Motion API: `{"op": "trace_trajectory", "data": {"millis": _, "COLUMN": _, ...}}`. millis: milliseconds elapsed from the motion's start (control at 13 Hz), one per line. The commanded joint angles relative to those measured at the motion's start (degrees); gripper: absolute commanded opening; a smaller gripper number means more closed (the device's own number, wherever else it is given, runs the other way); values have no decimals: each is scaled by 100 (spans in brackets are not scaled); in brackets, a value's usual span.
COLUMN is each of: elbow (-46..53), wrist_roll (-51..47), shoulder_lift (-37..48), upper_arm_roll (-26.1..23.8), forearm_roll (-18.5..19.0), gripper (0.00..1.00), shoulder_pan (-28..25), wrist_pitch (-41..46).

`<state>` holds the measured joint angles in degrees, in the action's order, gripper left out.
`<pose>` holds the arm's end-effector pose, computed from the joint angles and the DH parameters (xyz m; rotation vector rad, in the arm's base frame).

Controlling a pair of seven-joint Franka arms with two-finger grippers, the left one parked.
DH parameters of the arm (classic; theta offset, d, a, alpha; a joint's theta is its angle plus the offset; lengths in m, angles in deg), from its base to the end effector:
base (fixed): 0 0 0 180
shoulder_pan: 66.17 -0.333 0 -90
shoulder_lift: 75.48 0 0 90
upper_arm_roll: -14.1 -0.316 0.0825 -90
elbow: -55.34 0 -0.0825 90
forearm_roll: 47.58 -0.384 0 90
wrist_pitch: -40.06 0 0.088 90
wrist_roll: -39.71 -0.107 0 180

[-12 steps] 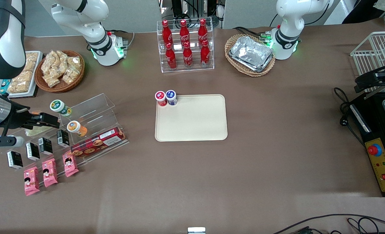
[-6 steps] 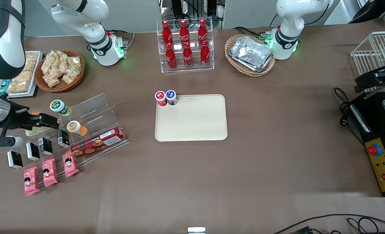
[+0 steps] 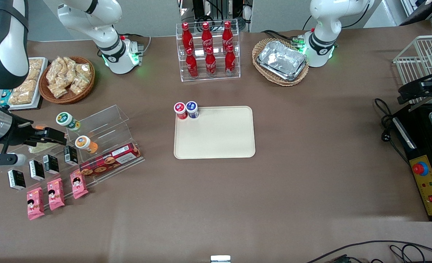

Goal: Place sandwich on tray
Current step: 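Move the right gripper over the acrylic rack toward the wrapped sandwich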

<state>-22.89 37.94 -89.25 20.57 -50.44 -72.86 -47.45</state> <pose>0.6209 0.0164 0.5766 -3.1174 0.0384 0.1205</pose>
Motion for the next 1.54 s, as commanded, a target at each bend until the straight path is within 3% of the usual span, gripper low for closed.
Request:
{"op": "trace_trajectory", "data": {"millis": 0, "elbow": 10, "wrist_roll": -638, "shoulder_lift": 40, "upper_arm_roll": 12, "forearm_roll": -39, "gripper": 100, "shoulder_pan": 89, "wrist_pitch": 40}}
{"op": "trace_trajectory", "data": {"millis": 308, "elbow": -43, "wrist_roll": -2052, "shoulder_lift": 287, "upper_arm_roll": 520, "forearm_roll": -39, "gripper": 100, "shoulder_pan": 134, "wrist_pitch": 391}}
{"op": "trace_trajectory", "data": {"millis": 692, "elbow": -595, "wrist_roll": -2293, "shoulder_lift": 699, "upper_arm_roll": 1373, "forearm_roll": 154, "gripper": 100, "shoulder_pan": 116, "wrist_pitch": 375}}
{"op": "trace_trajectory", "data": {"millis": 1000, "elbow": -974, "wrist_roll": -3705, "shoulder_lift": 788, "upper_arm_roll": 1655, "forearm_roll": -81, "gripper": 100, "shoulder_pan": 116, "wrist_pitch": 147}}
{"op": "trace_trajectory", "data": {"millis": 1154, "elbow": -1499, "wrist_roll": -3910, "shoulder_lift": 954, "upper_arm_roll": 1884, "forearm_roll": -241, "gripper": 100, "shoulder_pan": 107, "wrist_pitch": -238}}
{"op": "trace_trajectory", "data": {"millis": 1462, "elbow": -3109, "wrist_roll": -4147, "shoulder_lift": 1561, "upper_arm_roll": 1893, "forearm_roll": -180, "gripper": 100, "shoulder_pan": 107, "wrist_pitch": -1803}}
